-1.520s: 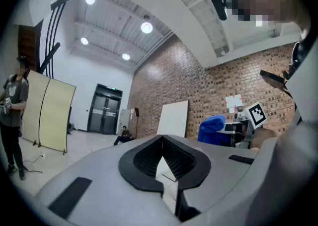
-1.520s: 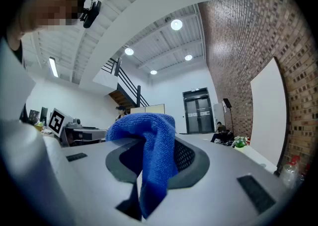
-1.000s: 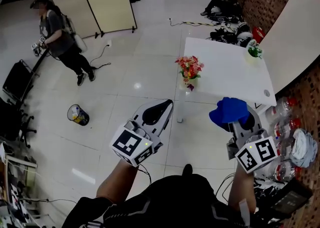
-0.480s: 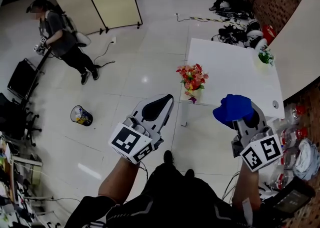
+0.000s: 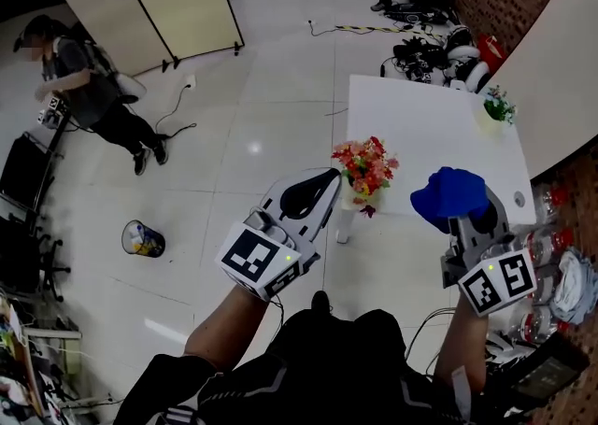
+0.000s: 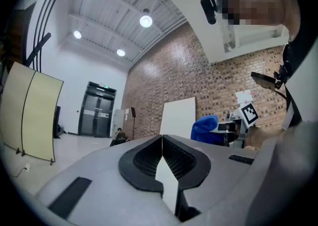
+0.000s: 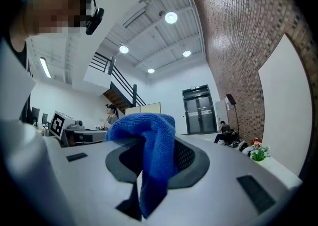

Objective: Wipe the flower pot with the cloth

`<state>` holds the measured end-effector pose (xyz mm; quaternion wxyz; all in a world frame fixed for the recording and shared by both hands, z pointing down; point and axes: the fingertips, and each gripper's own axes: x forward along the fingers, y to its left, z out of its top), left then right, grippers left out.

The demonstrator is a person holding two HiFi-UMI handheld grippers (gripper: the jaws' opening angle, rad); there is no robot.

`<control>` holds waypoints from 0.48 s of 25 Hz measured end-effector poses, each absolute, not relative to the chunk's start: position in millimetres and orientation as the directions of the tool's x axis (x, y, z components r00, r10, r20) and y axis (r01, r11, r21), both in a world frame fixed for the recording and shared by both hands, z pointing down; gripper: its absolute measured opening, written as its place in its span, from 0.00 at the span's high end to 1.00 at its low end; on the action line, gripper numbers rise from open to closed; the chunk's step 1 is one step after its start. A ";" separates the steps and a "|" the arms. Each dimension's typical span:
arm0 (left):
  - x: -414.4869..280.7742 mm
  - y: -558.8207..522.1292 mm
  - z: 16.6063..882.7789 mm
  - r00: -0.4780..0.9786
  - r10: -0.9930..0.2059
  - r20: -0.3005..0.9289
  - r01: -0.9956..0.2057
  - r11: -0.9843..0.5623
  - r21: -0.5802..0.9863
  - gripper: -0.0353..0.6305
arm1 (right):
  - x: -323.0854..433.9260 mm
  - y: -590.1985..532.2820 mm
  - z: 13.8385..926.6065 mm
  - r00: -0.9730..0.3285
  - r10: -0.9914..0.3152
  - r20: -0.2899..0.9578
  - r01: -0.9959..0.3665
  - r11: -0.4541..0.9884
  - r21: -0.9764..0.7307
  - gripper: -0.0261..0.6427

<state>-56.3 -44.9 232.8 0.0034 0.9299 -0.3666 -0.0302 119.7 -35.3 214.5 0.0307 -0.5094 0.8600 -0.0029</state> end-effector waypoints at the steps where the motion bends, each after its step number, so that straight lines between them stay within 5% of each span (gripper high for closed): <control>1: -56.0 -52.8 233.8 0.733 -0.678 -0.052 -0.677 -0.735 0.027 0.94 | 119.0 -41.6 214.4 -0.475 -0.879 -0.049 -0.878 0.477 -0.035 0.83; 12: -39.5 -117.3 249.1 0.759 -0.643 -0.104 -0.642 -0.765 0.050 0.89 | 134.6 -112.4 220.8 -0.557 -0.830 -0.034 -0.829 0.558 -0.043 0.83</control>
